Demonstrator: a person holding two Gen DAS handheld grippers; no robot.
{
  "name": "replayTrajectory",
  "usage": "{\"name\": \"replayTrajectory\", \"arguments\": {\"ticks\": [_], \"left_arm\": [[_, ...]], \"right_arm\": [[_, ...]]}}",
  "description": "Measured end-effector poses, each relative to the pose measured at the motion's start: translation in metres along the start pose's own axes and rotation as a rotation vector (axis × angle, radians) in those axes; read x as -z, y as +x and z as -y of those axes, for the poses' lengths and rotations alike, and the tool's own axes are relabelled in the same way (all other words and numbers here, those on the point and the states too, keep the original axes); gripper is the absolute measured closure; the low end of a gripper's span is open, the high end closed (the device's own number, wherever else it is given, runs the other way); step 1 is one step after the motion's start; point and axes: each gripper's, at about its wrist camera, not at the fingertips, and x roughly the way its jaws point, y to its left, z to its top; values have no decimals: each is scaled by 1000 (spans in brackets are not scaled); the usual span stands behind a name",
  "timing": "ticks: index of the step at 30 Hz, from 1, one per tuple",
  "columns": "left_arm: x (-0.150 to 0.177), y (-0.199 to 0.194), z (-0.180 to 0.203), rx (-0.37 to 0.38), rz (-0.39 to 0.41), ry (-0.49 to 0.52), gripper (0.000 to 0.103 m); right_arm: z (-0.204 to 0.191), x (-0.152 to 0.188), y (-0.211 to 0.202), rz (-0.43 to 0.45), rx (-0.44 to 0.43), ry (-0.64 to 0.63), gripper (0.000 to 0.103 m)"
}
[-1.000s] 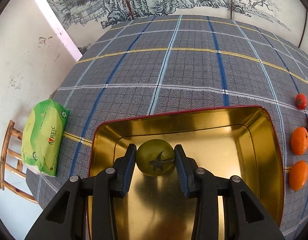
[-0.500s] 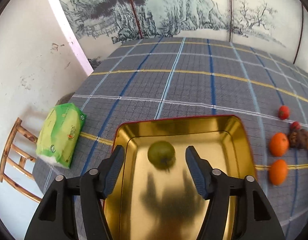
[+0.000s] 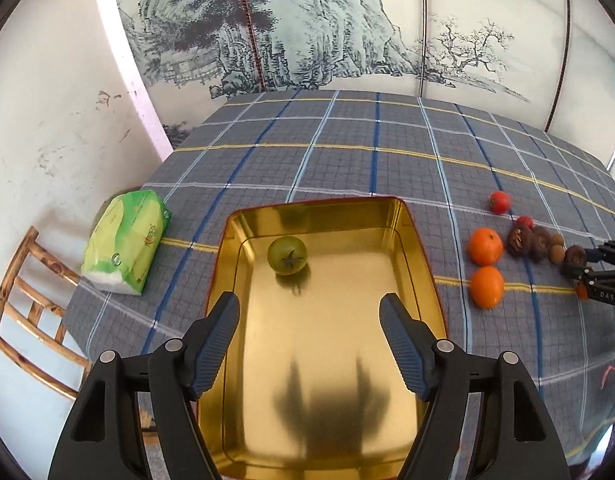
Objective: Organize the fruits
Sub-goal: 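Grasp a dark brown round fruit with the right gripper while the left gripper withdraws from the tin, then lower the dark brown fruit into the tin and open the right gripper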
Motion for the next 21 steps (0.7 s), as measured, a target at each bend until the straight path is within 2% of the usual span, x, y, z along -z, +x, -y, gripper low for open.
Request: {"name": "replayTrajectory", "arguments": {"ticks": [2, 6, 10, 13, 17, 21], "left_arm": [[4, -4, -4, 3, 4, -15, 30], [12, -12, -18, 4, 9, -54, 30], [19, -15, -32, 6, -6, -89, 30], [26, -19, -41, 9, -6, -120, 30], [30, -22, -48, -3, -8, -131, 30], [32, -26, -54, -28, 5, -129, 28]], "right_arm": [[-6, 1, -6, 5, 31, -20, 66], [-17, 4, -41, 90, 10, 14, 66], [-43, -6, -79, 175, -73, 6, 66], [-72, -28, -95, 215, -157, -30, 66], [-110, -58, -96, 242, -269, -67, 66], [-161, -88, -80, 225, -323, -146, 66]]}}
